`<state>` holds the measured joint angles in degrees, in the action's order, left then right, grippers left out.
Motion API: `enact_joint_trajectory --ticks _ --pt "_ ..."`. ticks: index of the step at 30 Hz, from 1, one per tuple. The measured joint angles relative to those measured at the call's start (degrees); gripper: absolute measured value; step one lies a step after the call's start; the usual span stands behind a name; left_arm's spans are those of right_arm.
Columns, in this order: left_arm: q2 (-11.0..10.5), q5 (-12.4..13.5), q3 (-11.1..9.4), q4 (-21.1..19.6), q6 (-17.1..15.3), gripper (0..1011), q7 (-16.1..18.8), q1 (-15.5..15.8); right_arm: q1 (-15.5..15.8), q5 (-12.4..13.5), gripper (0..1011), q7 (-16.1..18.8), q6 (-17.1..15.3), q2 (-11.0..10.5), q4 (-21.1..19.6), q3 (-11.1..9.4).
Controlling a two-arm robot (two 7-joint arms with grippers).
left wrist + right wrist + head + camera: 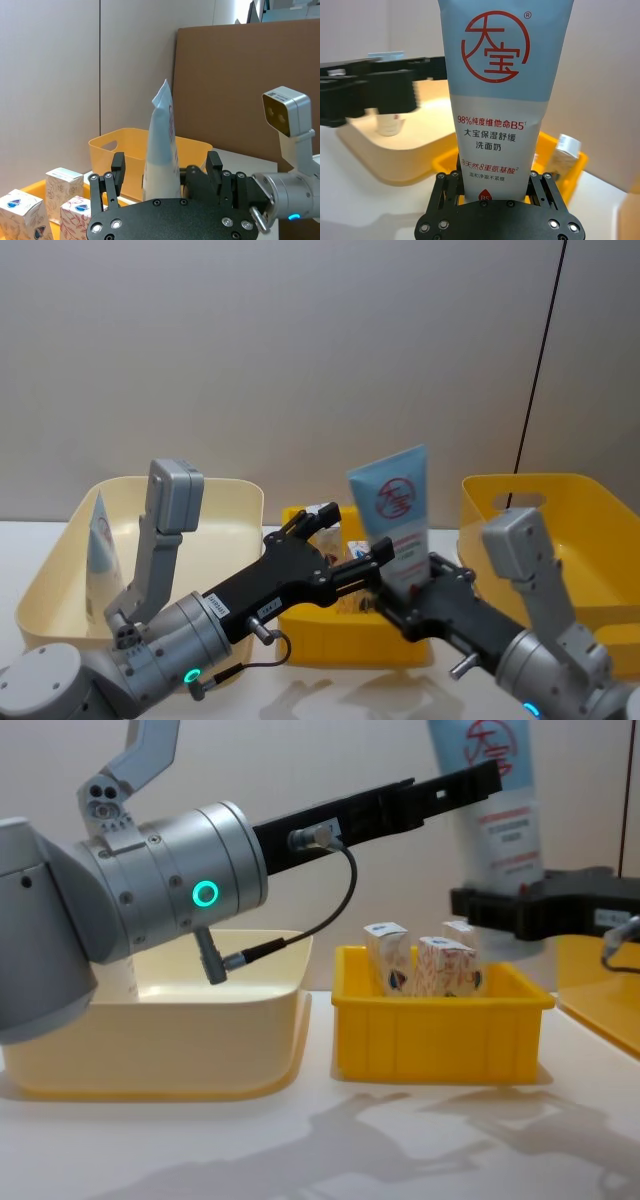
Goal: Bimanual collaborative sorting of washing and personal care products
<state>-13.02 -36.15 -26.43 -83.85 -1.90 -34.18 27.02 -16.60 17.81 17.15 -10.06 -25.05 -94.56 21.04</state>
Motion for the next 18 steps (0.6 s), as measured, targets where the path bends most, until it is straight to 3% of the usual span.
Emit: enact_joint_trajectory --ticks 18 --pt "0.0 0.0 0.0 0.0 0.0 1003 0.0 0.0 2.45 -3.81 574 -9.49 0.92 -0.04 -0.87 -6.45"
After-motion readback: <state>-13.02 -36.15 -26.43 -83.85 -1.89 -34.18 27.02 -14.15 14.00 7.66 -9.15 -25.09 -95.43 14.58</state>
